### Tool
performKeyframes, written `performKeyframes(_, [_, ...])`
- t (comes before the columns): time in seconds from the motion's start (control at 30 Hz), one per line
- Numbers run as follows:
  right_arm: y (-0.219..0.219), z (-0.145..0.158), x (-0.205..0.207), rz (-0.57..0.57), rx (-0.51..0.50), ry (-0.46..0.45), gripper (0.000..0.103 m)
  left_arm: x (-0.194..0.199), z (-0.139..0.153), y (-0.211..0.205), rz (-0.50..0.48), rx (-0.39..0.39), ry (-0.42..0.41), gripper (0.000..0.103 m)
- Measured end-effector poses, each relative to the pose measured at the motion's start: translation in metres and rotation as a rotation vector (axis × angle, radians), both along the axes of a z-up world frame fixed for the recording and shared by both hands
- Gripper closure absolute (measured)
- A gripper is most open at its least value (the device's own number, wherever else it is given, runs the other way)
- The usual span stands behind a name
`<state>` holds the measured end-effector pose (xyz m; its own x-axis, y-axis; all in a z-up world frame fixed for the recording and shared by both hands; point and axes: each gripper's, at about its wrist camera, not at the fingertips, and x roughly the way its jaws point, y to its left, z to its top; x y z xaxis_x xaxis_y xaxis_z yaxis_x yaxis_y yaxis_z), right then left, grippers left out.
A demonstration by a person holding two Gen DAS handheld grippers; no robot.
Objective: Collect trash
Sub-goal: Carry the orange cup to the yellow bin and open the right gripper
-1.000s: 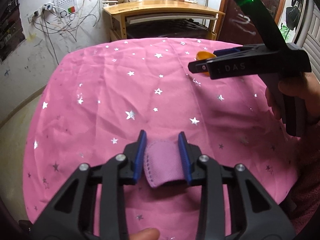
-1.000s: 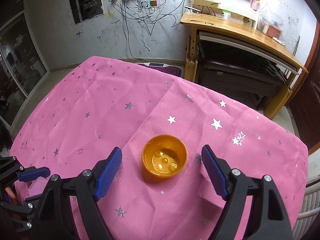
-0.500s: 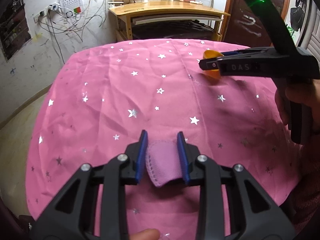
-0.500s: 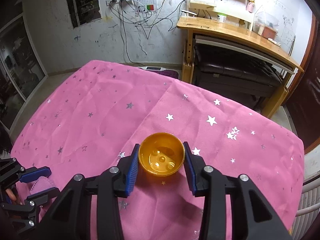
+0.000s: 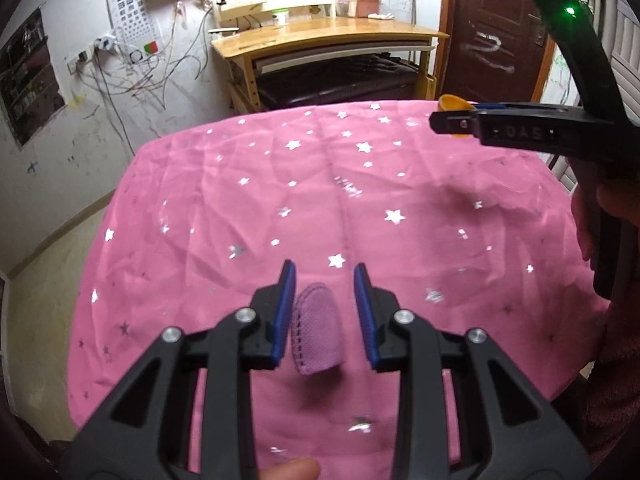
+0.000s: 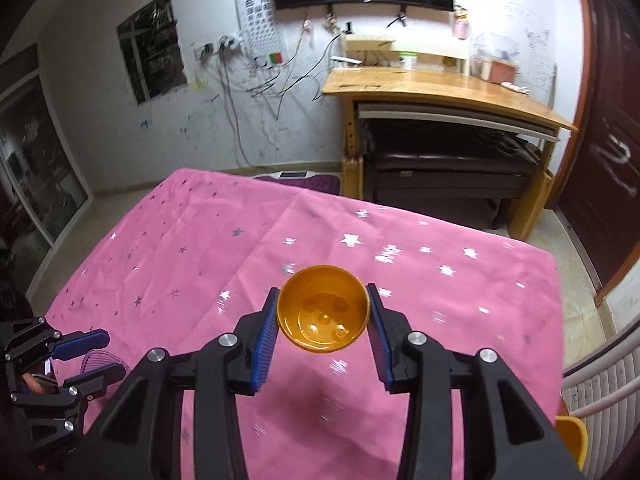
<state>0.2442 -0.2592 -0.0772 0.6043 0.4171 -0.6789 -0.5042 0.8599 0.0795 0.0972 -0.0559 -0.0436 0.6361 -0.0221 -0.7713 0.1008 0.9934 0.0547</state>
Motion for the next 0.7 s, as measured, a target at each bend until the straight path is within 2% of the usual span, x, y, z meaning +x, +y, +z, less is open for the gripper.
performKeyframes(0.37, [-0.106, 0.009, -0.029, -0.156, 0.071, -0.042, 0.067, 0.005, 0.015, -0.070, -0.125, 0.066, -0.030, 0.075])
performKeyframes(0.7, [-0.215, -0.002, -0.067, -0.342, 0.121, -0.059, 0.067, 0.015, 0.017, -0.137, -0.258, 0.096, -0.024, 0.075])
